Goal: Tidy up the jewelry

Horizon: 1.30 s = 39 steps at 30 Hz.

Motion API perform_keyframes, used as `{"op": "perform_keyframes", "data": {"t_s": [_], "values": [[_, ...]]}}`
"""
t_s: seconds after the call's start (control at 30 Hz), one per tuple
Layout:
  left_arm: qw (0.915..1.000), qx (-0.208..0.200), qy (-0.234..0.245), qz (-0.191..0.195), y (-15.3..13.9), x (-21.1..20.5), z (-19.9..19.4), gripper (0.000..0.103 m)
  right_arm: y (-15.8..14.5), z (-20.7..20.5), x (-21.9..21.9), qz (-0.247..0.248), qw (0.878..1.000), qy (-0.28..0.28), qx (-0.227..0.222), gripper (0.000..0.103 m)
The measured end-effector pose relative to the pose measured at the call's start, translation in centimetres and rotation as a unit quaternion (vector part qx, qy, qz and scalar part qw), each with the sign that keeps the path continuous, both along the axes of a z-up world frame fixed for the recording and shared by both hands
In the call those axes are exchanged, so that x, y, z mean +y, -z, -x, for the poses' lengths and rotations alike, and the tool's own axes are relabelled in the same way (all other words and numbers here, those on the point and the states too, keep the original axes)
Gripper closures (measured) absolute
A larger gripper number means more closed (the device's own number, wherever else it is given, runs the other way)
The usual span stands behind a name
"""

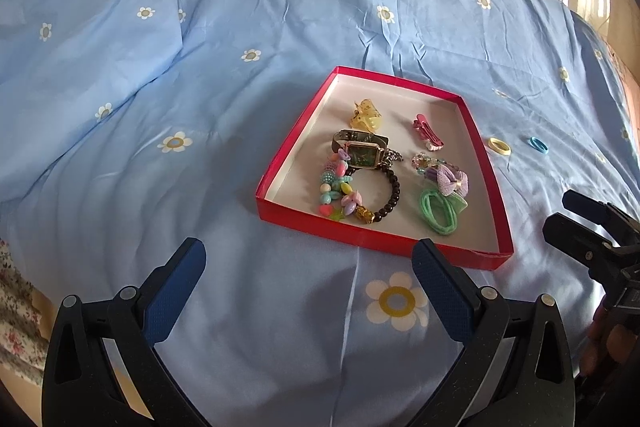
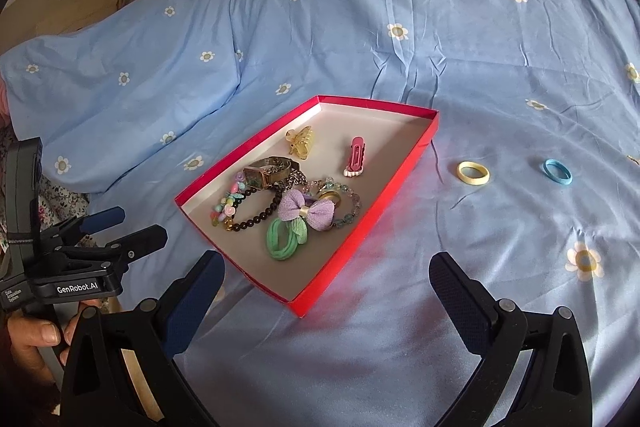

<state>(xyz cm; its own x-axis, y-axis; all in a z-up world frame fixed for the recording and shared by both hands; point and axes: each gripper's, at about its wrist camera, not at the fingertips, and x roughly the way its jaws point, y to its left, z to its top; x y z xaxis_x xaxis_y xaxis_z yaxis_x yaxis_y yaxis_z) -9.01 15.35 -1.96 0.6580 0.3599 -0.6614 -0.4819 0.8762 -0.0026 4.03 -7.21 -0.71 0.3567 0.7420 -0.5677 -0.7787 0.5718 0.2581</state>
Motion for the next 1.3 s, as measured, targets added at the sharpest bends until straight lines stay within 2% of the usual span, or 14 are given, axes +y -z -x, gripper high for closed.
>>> {"op": "perform_keyframes", "data": {"t_s": [0.63, 1.3], "values": [[0.9984, -0.033, 0.006, -0.044, -2.2, -2.2, 1.6, 0.000, -1.6, 1.8, -0.8, -0.023, 0.999, 0.006, -0.048, 0.000], [0.9978, -0.034, 0.011, -0.057, -2.8, -3.0, 1.7, 0.000, -1.7, 1.8, -1.1, -0.026, 0.999, 0.007, -0.047, 0.000]]}}
